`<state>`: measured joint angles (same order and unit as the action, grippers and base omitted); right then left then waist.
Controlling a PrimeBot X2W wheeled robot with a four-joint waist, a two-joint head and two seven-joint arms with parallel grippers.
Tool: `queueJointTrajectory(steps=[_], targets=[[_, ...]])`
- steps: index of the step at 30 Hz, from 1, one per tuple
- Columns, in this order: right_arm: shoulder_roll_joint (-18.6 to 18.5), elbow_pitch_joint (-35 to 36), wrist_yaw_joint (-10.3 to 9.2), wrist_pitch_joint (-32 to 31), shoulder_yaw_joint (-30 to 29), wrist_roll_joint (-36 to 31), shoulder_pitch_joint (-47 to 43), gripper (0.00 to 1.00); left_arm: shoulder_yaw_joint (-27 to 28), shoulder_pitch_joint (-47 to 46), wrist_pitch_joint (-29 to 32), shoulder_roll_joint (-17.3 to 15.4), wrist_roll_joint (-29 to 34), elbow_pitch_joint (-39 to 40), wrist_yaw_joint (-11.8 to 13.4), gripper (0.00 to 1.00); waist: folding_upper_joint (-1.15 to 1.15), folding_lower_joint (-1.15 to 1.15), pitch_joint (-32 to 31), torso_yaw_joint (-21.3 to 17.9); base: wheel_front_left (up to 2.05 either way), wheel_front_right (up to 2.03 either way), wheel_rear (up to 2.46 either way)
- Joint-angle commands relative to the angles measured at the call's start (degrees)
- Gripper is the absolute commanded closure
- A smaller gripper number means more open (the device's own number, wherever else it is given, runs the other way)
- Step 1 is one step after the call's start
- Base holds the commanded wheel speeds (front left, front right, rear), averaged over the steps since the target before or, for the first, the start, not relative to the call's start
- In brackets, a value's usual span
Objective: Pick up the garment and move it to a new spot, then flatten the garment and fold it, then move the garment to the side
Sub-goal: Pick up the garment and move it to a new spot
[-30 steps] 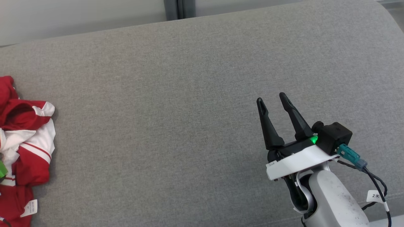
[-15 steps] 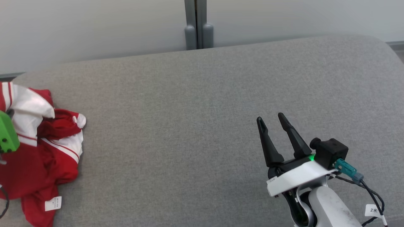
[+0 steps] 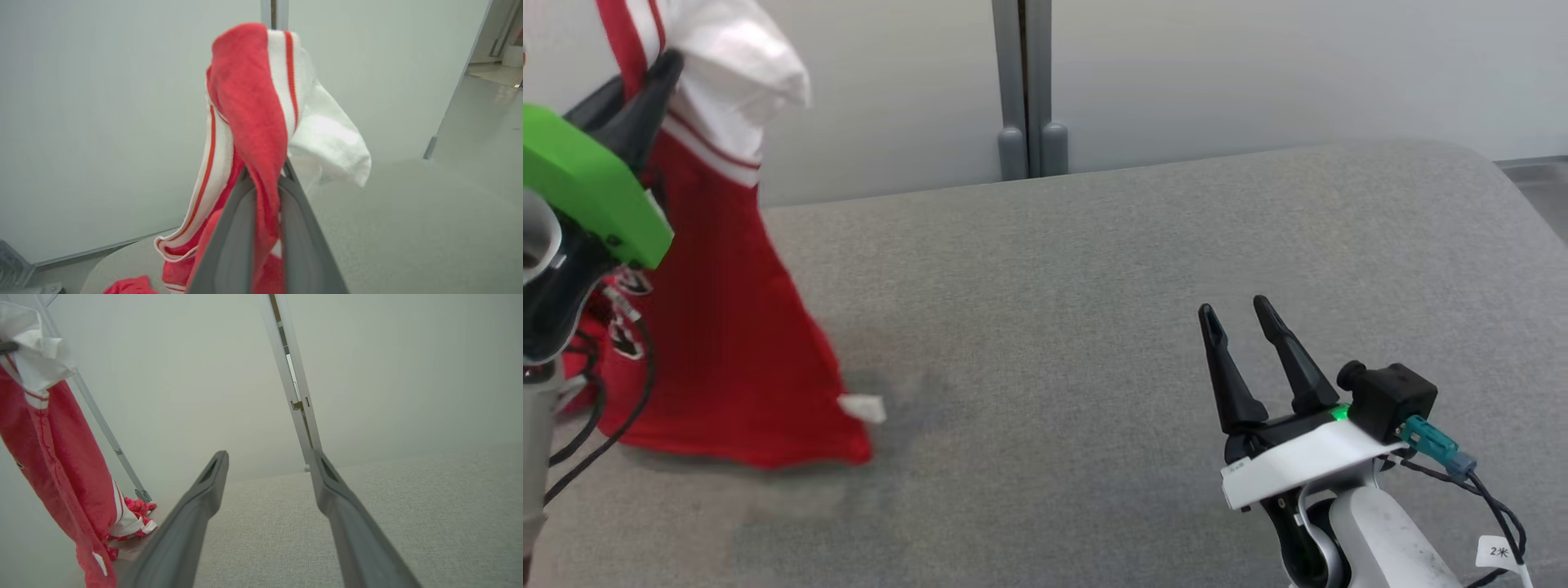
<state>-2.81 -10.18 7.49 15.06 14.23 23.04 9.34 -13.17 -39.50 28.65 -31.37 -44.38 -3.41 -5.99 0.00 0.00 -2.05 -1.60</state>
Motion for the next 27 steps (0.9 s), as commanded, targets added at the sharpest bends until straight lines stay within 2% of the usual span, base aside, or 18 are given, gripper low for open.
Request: queueJointTrajectory(steps=[1,6,10,13,19,24,27], targets=[[-0.16,0.21,0.00,0.17,-0.06,0.20,-0.74,0.00,0.39,-2.12,-1.18,1.47,-0.52,2.14,0.67,1.00,0.00,0.00,0.24,-2.39,0.00,0.00,0.00],[-0.15,0.26,0.01,0.18,-0.72,0.10,-0.55,0.00,-0.05,-5.41,-5.01,7.04,-1.05,6.70,1.93,1.00,0.00,0.00,0.97,-5.55,0.00,0.00,0.00],[-0.15,0.38,0.01,0.17,-1.35,-0.22,-0.03,0.00,-0.72,-5.94,-7.70,10.59,-2.28,6.57,1.68,1.00,0.00,0.00,2.02,-7.81,0.00,0.00,0.00],[-0.14,0.43,0.01,0.17,-1.69,-0.76,0.13,0.00,-0.62,-3.85,-9.52,12.05,-3.54,5.42,1.33,1.00,0.00,0.00,2.72,-9.02,0.00,0.00,0.00],[-0.12,0.47,0.01,0.18,-2.37,-1.22,-0.27,0.00,0.86,6.40,-15.31,14.49,-6.29,-1.63,1.14,1.00,0.00,0.00,3.55,-9.86,0.00,0.00,0.00],[-0.12,0.01,0.00,0.17,-1.74,-1.49,0.17,0.00,3.55,16.41,-25.56,15.80,-5.32,-13.53,0.89,1.00,0.00,0.00,3.79,-8.98,0.00,0.00,0.00],[-0.35,-0.35,0.00,0.17,-1.14,-1.42,0.46,0.00,3.86,19.26,-30.52,16.43,-4.11,-20.72,0.34,1.00,0.00,0.00,3.75,-7.80,0.00,0.00,0.00]])
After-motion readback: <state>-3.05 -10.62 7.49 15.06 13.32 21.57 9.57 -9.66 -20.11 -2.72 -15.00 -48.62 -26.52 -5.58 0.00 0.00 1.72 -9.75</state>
